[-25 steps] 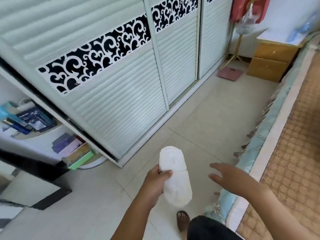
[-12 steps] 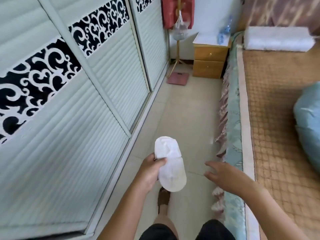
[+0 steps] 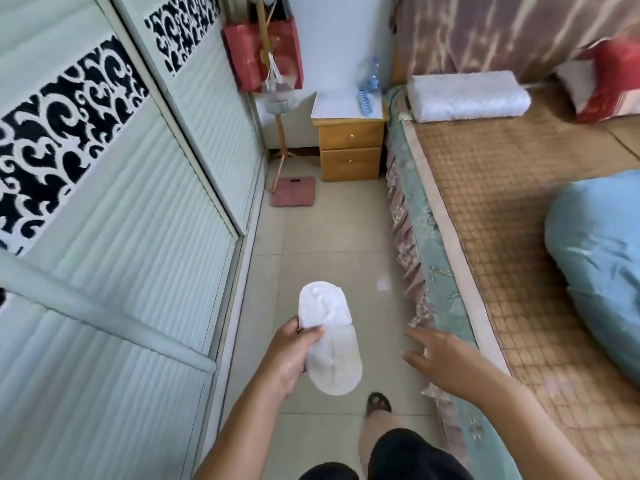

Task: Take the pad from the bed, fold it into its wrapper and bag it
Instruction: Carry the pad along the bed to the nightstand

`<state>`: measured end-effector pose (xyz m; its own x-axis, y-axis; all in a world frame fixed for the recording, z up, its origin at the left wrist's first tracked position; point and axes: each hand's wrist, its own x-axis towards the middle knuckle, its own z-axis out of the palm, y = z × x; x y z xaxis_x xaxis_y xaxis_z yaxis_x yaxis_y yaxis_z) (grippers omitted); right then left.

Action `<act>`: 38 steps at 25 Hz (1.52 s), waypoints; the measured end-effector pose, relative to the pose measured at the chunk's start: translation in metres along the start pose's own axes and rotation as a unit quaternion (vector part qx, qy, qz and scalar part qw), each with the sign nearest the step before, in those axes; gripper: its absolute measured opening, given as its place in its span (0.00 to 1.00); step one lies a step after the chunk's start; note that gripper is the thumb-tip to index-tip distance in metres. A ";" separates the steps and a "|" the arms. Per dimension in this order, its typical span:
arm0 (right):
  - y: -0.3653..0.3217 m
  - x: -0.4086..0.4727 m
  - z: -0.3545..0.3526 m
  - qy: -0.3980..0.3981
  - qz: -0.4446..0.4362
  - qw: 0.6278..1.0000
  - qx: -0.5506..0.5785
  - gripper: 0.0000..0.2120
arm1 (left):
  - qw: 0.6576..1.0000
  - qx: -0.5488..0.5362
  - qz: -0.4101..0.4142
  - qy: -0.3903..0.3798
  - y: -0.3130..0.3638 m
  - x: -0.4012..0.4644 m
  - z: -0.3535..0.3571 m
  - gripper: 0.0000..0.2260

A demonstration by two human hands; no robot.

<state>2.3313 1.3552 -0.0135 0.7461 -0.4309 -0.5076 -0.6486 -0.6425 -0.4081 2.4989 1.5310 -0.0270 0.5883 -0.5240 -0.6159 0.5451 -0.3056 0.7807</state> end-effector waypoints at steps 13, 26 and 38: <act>0.016 0.297 -0.226 -0.005 -0.017 1.000 -0.024 0.24 | 1.000 -0.006 0.004 0.010 0.227 0.285 0.086 0.07; -0.029 0.612 -0.378 0.009 0.008 1.000 -0.014 0.23 | 1.000 -0.005 -0.003 -0.006 0.430 0.582 0.067 0.11; -0.018 0.851 -0.541 -0.005 0.056 0.998 0.028 0.20 | 0.999 0.014 -0.028 -0.016 0.600 0.833 0.121 0.09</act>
<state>3.0597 0.6572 -0.0278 0.6677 -0.4907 -0.5598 -0.7350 -0.5540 -0.3911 3.2441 0.8153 -0.0584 0.5373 -0.5312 -0.6550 0.5598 -0.3563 0.7481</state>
